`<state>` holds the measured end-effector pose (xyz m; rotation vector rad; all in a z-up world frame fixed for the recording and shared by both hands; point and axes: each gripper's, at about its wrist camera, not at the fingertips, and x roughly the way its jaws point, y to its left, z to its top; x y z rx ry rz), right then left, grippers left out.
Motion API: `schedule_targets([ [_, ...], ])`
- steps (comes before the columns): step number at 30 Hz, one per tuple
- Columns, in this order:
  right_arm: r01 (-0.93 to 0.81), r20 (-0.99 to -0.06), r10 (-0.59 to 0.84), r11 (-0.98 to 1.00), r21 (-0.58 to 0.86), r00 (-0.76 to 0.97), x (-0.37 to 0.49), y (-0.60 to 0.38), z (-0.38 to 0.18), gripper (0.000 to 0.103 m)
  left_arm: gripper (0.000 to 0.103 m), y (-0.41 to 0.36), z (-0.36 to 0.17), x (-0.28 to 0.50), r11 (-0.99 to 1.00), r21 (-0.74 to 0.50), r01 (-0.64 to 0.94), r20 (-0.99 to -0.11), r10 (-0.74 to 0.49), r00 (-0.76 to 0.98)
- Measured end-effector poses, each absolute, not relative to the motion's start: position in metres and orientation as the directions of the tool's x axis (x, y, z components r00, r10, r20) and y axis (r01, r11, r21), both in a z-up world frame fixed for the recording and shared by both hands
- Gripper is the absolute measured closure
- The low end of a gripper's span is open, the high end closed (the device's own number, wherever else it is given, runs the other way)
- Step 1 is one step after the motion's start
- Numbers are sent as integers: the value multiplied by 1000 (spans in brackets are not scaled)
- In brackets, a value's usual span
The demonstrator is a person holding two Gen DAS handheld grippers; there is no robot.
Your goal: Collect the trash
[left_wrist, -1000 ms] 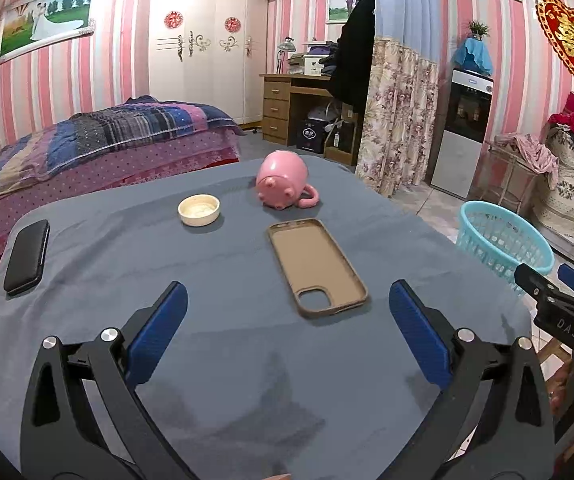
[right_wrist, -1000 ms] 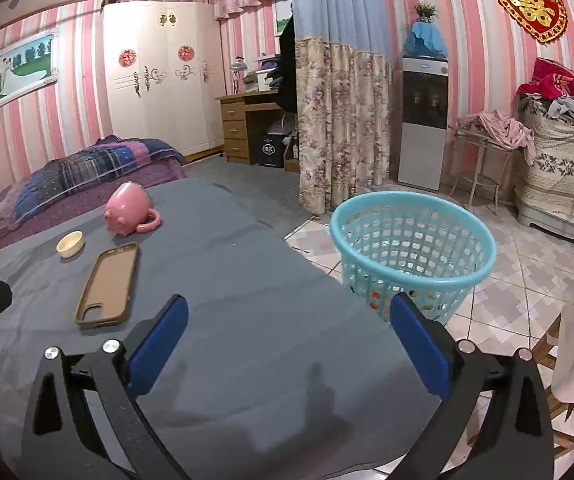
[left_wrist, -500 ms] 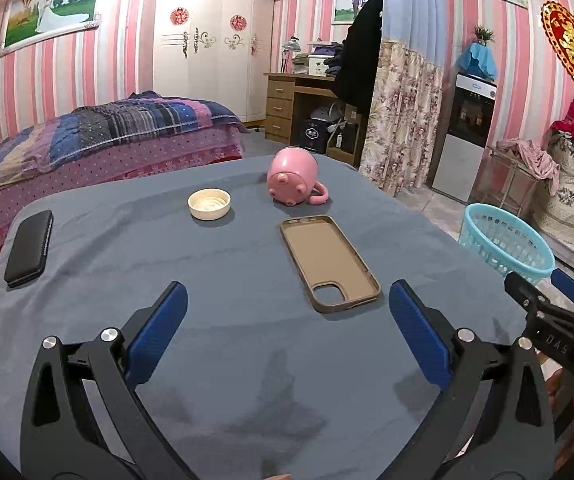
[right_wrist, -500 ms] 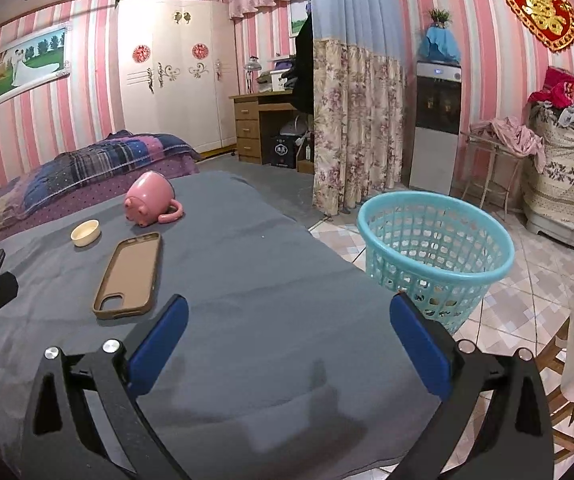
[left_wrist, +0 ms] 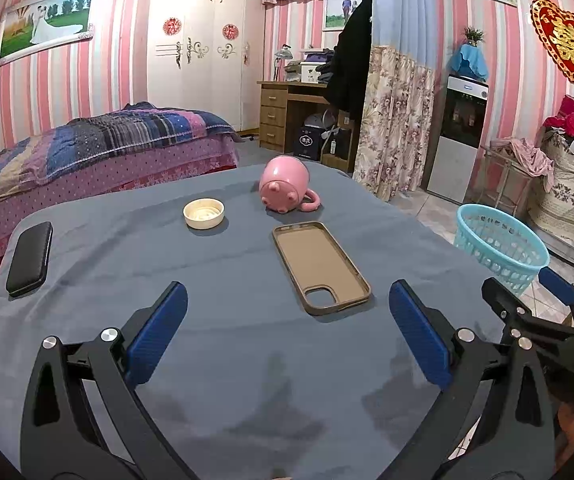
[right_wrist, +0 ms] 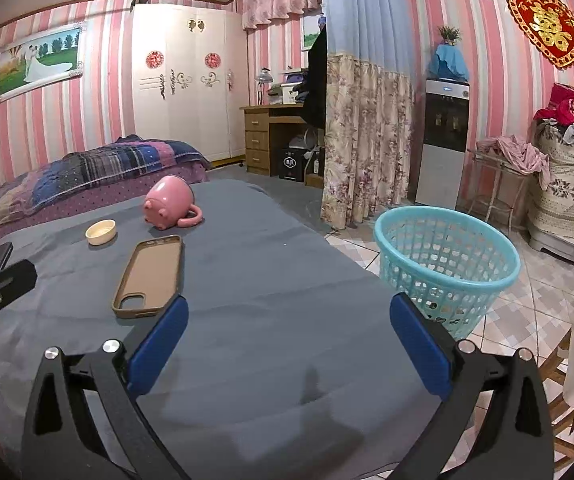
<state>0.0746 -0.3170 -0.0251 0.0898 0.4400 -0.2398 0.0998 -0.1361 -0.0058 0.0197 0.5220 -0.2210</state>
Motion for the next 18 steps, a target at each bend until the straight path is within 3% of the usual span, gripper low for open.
schedule_targets([
  [18,264,-419,-226,964,34,879,75,-319,-23,4,5,-134,-5,95,976,-23,218,-489,-201,849],
])
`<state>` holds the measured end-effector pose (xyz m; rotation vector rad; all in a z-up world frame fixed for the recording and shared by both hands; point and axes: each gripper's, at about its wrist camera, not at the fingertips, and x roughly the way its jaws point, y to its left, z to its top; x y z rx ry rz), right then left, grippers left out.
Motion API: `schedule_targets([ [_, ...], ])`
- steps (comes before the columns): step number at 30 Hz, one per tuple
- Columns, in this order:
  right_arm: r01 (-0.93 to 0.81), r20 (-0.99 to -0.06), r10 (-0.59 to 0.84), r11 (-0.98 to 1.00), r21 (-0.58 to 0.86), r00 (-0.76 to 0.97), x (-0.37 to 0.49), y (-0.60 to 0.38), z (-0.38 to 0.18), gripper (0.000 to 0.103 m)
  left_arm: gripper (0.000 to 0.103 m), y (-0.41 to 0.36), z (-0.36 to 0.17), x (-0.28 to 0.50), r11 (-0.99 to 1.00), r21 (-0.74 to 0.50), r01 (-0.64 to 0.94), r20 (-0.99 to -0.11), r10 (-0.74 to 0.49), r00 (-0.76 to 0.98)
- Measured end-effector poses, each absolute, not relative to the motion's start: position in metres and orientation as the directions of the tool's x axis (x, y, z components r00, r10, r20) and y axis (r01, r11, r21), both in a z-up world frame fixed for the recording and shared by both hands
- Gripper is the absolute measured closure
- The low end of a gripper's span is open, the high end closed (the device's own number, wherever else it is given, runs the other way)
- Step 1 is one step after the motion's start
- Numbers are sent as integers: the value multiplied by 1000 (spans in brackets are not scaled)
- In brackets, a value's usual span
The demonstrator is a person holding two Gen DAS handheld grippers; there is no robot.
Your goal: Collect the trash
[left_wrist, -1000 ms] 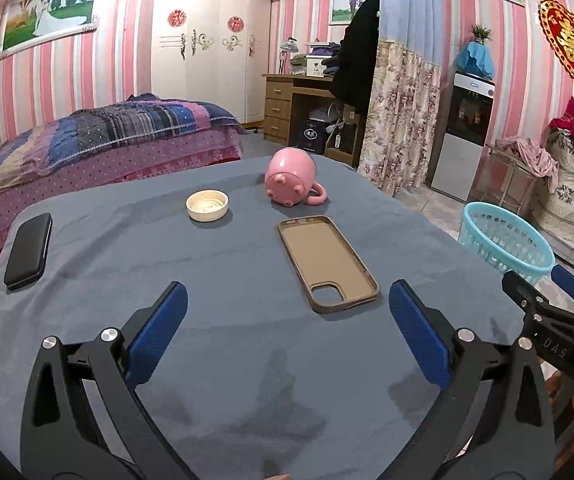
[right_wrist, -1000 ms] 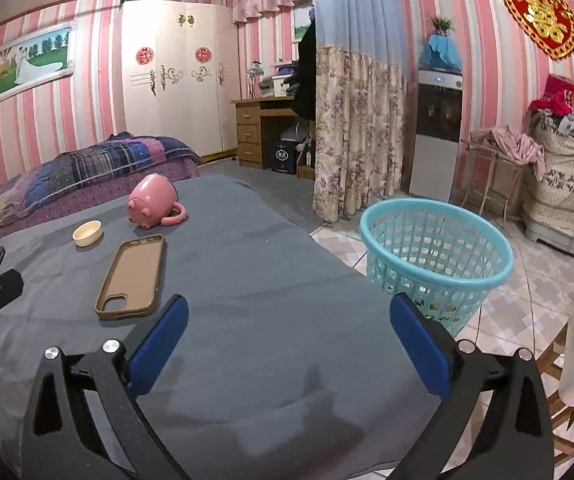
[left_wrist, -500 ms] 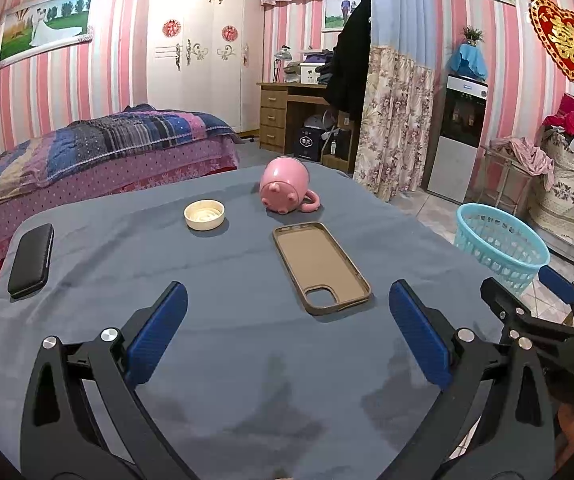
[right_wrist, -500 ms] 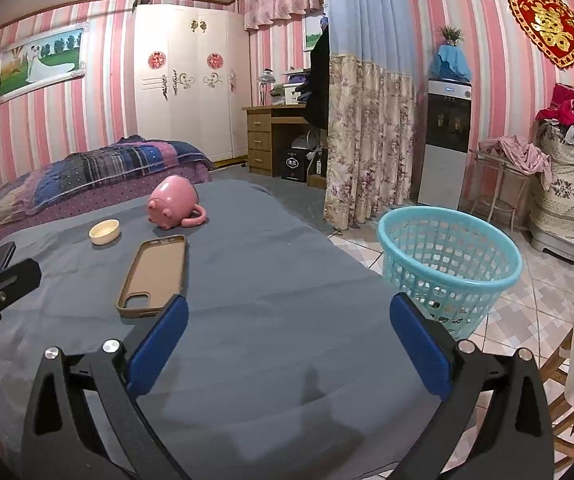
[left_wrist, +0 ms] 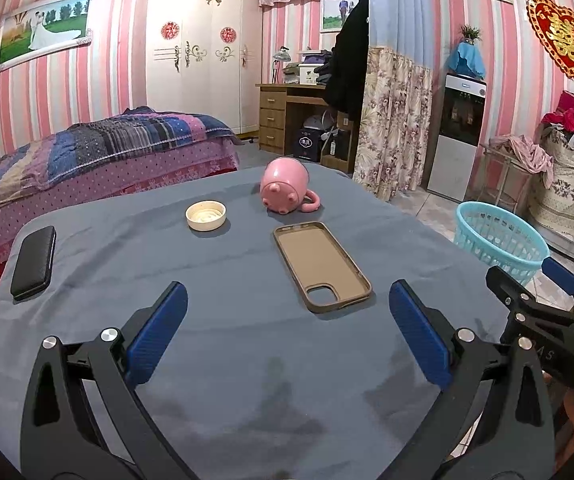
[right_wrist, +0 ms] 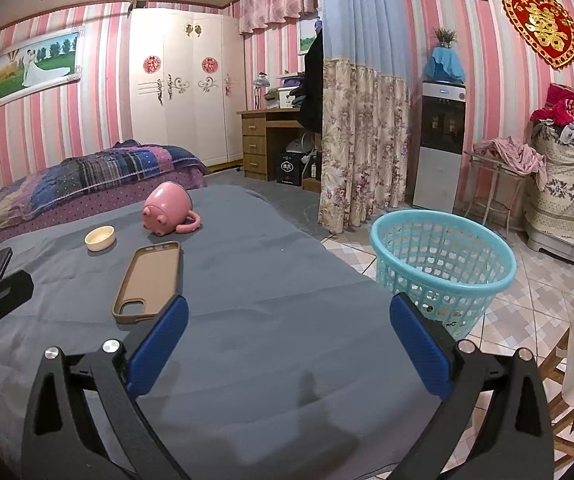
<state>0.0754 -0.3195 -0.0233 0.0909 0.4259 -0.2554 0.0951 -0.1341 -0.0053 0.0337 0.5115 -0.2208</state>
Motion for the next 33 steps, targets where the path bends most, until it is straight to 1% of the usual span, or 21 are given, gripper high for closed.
schedule_targets([
  [33,259,-412,-229,966,19,882,76,-316,-24,4,5,-131,-8,95,976,-12,218,-485,-197,852],
])
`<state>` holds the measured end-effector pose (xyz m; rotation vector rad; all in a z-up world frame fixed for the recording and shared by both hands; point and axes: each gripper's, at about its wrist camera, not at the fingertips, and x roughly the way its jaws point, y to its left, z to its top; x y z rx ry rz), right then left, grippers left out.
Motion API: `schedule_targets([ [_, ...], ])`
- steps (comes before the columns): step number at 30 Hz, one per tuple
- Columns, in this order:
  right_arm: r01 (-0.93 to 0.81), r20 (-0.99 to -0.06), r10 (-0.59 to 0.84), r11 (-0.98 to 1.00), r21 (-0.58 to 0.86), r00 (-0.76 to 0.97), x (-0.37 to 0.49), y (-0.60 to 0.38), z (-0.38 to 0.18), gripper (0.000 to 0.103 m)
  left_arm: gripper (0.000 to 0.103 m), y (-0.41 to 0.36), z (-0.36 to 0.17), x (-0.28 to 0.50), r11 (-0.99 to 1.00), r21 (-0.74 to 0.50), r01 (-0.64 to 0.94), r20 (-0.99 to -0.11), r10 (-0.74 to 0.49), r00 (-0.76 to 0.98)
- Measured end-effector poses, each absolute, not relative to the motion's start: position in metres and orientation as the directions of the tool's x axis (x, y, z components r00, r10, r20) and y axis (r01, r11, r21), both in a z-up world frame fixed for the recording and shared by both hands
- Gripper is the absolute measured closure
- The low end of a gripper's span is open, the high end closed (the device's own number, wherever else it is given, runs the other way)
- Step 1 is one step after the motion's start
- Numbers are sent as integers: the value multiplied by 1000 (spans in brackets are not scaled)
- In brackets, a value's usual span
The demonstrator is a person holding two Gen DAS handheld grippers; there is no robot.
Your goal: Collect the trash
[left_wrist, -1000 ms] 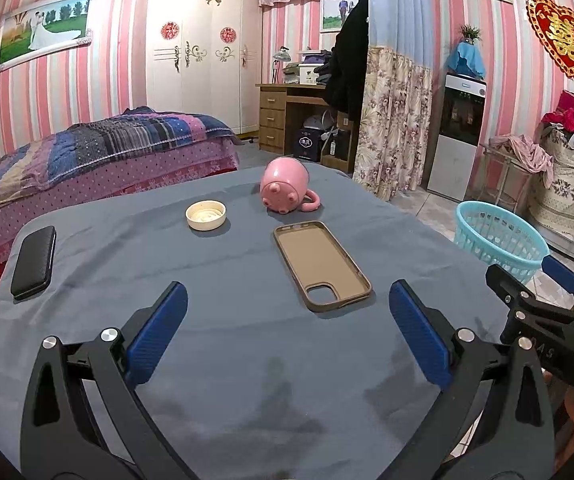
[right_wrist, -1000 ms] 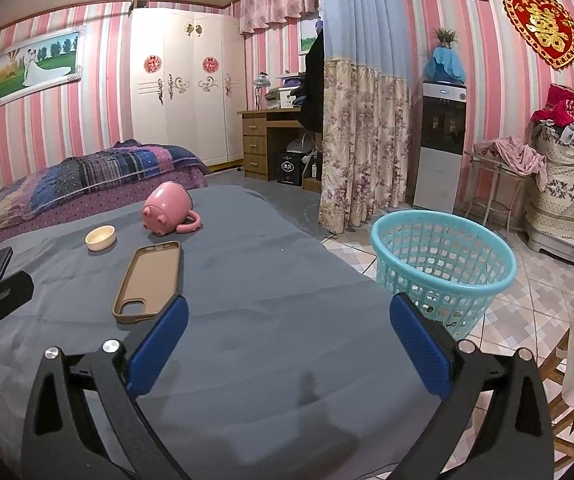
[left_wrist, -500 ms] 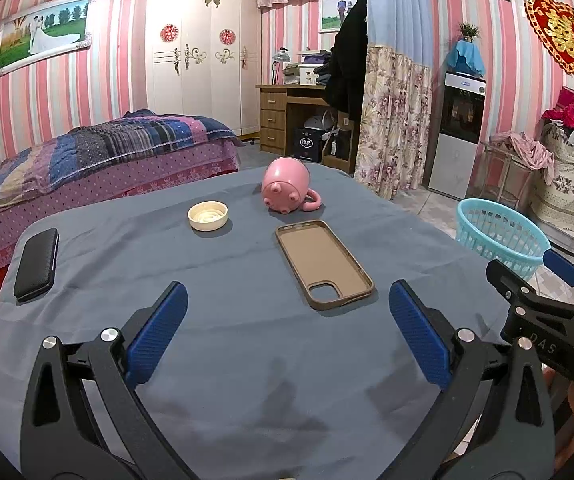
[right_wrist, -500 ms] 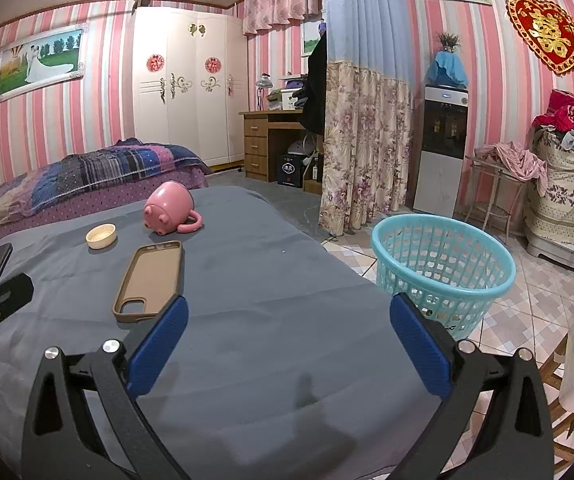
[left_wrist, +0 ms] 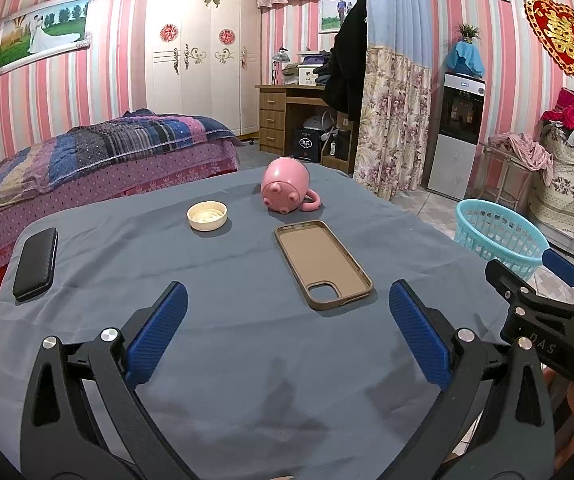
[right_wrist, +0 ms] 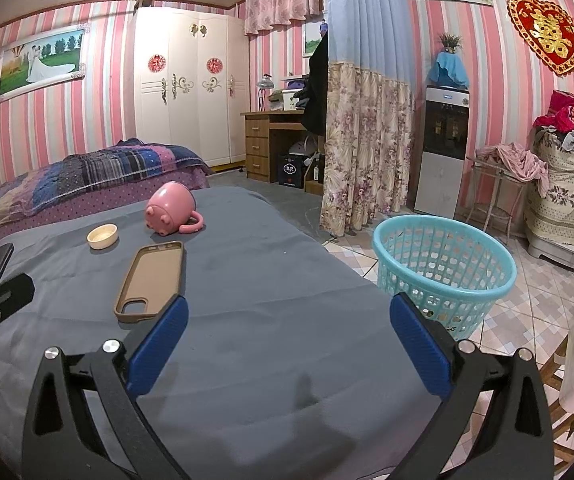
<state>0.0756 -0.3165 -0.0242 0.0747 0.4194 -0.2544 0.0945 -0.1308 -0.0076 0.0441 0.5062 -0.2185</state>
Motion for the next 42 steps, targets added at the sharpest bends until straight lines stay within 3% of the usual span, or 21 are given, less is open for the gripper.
schedule_targets([
  [42,256,-405,-225,967,22,886,75,-318,-22,4,5,-134,-9,91,973,-1,230,-483,-202,852],
])
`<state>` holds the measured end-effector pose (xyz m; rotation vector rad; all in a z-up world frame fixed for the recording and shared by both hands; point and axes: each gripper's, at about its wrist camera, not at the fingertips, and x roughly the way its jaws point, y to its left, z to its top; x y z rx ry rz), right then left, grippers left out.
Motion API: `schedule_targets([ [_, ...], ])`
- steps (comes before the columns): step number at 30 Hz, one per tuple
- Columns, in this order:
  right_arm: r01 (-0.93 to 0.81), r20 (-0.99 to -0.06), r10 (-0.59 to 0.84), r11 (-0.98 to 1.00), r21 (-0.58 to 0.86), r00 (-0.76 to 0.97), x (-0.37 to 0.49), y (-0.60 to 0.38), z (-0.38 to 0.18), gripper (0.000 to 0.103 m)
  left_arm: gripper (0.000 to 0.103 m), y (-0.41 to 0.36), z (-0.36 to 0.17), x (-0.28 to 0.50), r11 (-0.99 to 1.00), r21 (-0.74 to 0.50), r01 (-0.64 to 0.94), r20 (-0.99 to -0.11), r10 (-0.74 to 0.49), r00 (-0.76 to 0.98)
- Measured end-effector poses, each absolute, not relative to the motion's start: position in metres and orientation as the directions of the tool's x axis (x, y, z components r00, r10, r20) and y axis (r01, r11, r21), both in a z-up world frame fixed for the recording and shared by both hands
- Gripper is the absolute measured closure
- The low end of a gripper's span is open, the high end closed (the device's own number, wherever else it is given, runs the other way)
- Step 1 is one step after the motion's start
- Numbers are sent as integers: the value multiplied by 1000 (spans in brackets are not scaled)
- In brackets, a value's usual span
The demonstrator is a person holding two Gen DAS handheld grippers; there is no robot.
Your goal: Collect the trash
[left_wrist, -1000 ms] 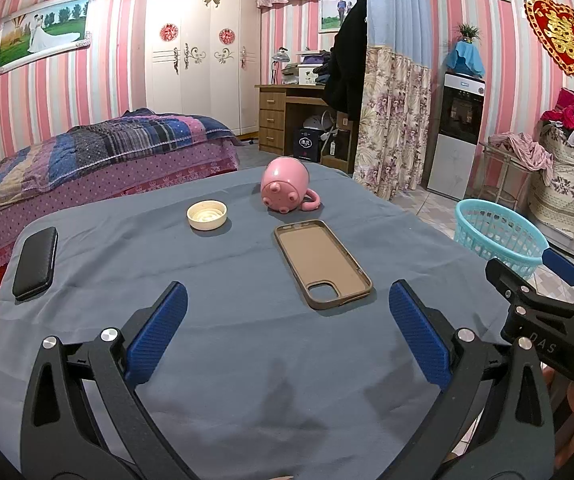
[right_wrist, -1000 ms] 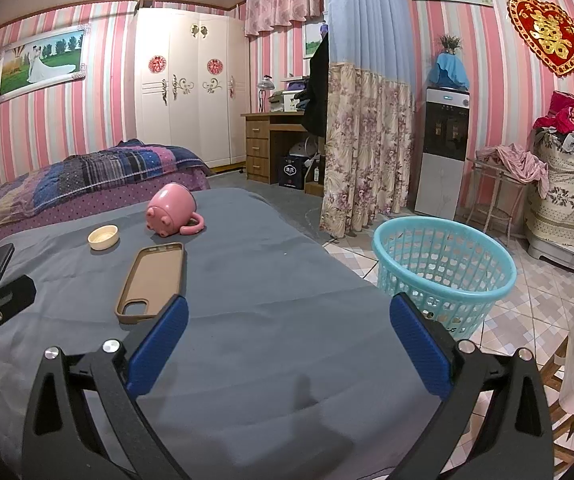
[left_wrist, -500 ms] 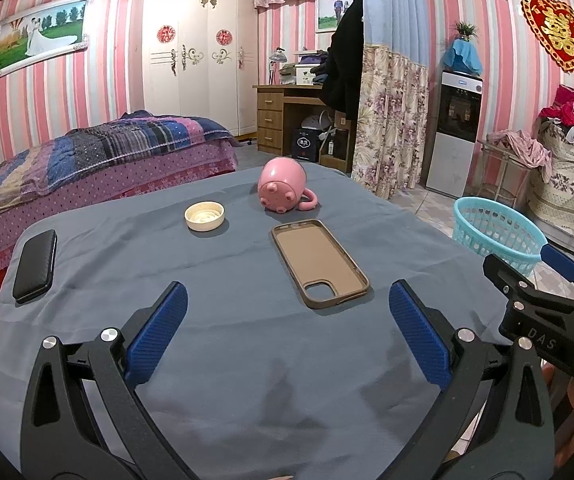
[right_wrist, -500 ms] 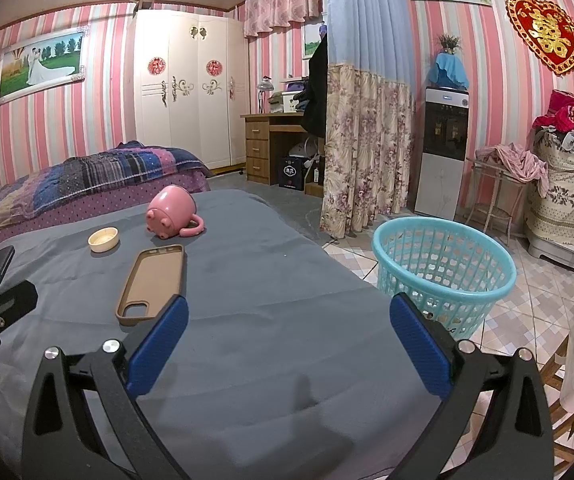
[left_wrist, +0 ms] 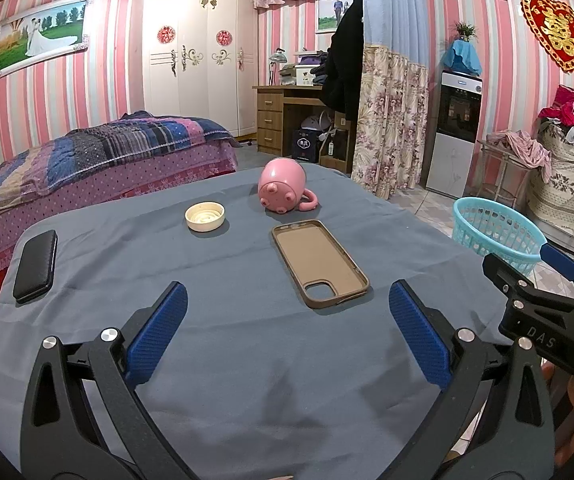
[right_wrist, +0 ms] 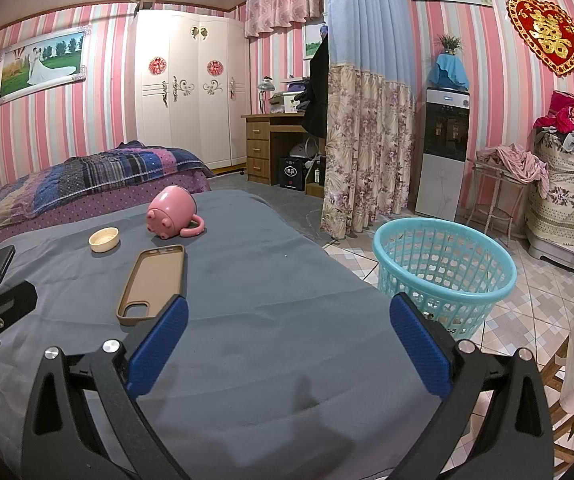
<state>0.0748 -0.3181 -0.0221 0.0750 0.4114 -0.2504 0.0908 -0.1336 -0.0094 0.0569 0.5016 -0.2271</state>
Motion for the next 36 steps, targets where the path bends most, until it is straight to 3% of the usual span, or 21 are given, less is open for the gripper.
schedule_targets([
  [36,253,-403,-224,967,20,888,77,-316,-21,4,5,-130,-5,92,976,10,219,-478,-188,858],
])
